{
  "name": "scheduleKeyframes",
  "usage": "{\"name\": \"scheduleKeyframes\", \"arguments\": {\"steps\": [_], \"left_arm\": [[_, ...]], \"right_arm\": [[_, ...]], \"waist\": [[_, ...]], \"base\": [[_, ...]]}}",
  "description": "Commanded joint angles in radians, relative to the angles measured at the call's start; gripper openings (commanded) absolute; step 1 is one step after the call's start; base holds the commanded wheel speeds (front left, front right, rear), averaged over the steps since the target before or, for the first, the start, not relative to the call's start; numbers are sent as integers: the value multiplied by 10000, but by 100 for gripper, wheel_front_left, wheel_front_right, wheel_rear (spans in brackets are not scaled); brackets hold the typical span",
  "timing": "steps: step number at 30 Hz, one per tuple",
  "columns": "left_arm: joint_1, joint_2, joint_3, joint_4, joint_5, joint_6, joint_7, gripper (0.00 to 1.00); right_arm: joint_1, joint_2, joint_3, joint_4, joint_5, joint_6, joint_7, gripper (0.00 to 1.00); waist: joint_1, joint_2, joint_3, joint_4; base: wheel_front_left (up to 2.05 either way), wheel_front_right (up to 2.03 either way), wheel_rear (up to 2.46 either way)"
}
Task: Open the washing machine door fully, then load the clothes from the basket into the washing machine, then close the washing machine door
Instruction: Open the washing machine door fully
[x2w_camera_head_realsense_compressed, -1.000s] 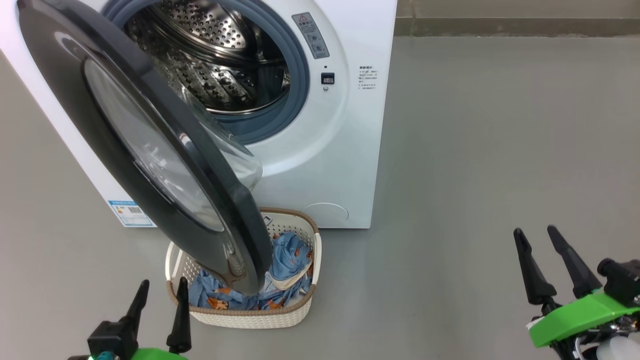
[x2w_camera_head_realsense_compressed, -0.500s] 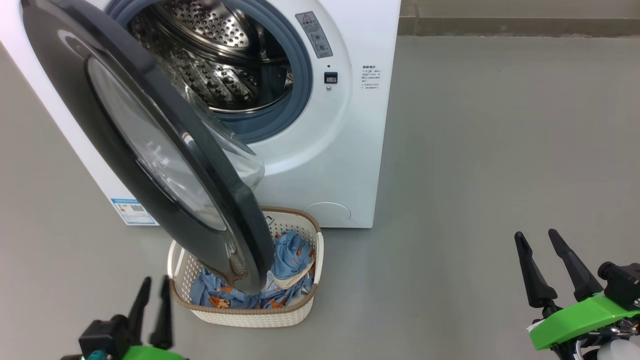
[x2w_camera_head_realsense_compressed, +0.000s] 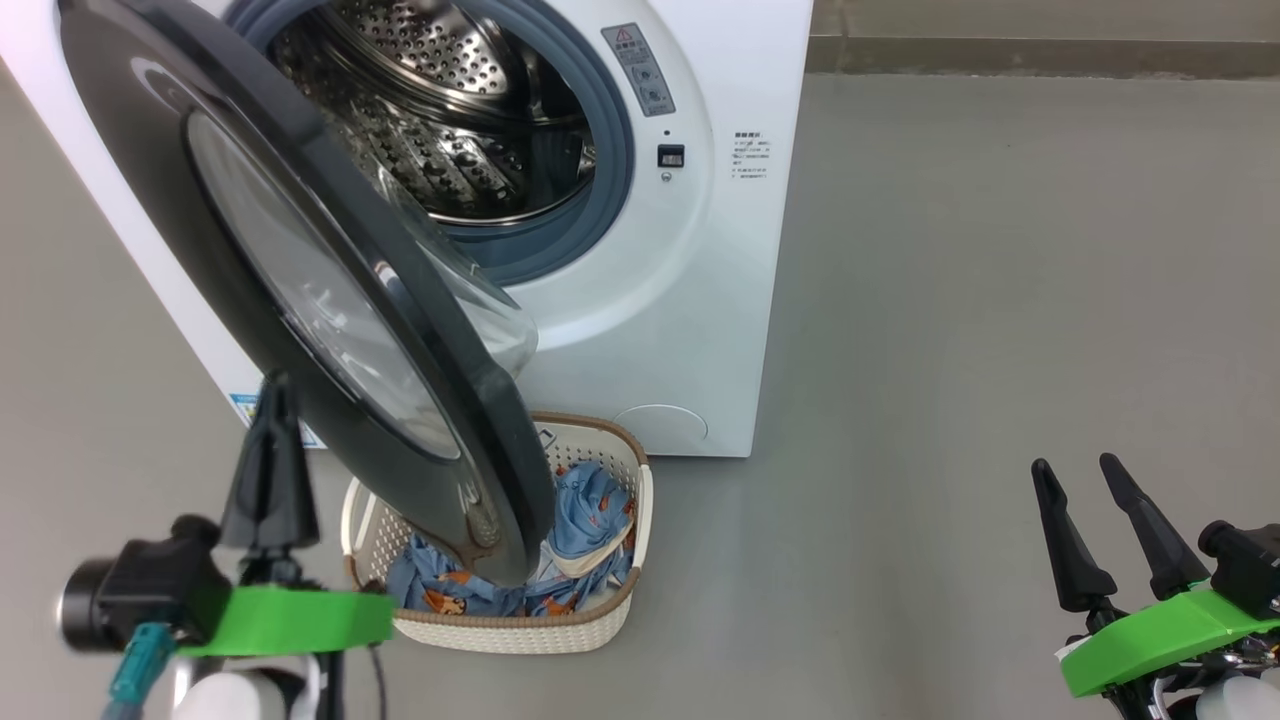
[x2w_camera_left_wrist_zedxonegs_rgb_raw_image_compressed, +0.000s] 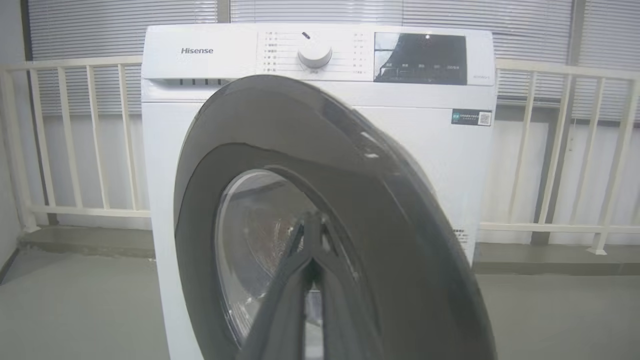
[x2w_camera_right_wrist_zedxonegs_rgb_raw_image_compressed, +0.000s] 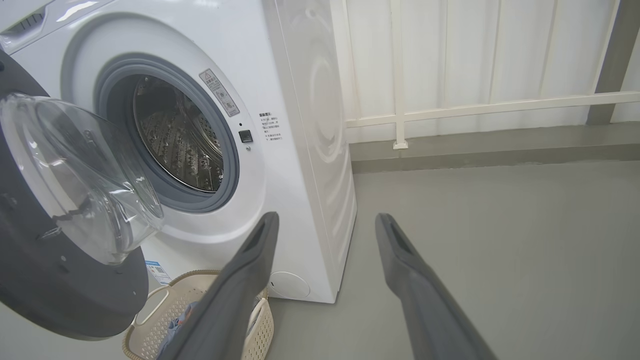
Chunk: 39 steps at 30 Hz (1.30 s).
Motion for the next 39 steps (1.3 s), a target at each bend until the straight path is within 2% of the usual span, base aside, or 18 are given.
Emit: {"name": "scheduleKeyframes", "arguments": {"steps": [1,4,5,10,16,21,31,39], "left_arm": [[-452,98,-34,-796,94,88,114,0],[-551,95,-690,-1677,44,238,415,0],[-551,95,-690,-1677,44,238,415,0],[-767,93,-2078,-2261,-296,487,892,0],[-1186,92,-3550,-1352,-825,635,957,0],[-1492,92,-4263,34,-1454,859,723,0],[-2034,92,-4336,2440,-2135,1180,143,0],[-2344,91,-3828,3430,-2272,1089,-53,0]], "right_arm": [[-10,-205,139,-288,-175,52,-122,100],[-36,-204,149,-316,-179,52,-122,100],[-36,-204,149,-316,-179,52,-122,100],[-110,-219,188,-364,-197,52,-122,100],[-338,-240,295,-349,-174,52,-122,100],[-472,-286,356,-354,-107,52,-122,100],[-502,-315,406,-361,-96,52,-122,100],[-518,-366,456,-391,-74,52,-122,100]], "waist": [[0,0,15,-27],[0,0,58,-94],[0,0,58,-94],[0,0,192,-224],[0,0,443,-420],[0,0,549,-530],[0,0,571,-567],[0,0,587,-524]], "base": [[0,0,0],[0,0,0],[0,0,0],[0,0,0],[0,0,0],[0,0,0],[0,0,0],[0,0,0]]}}
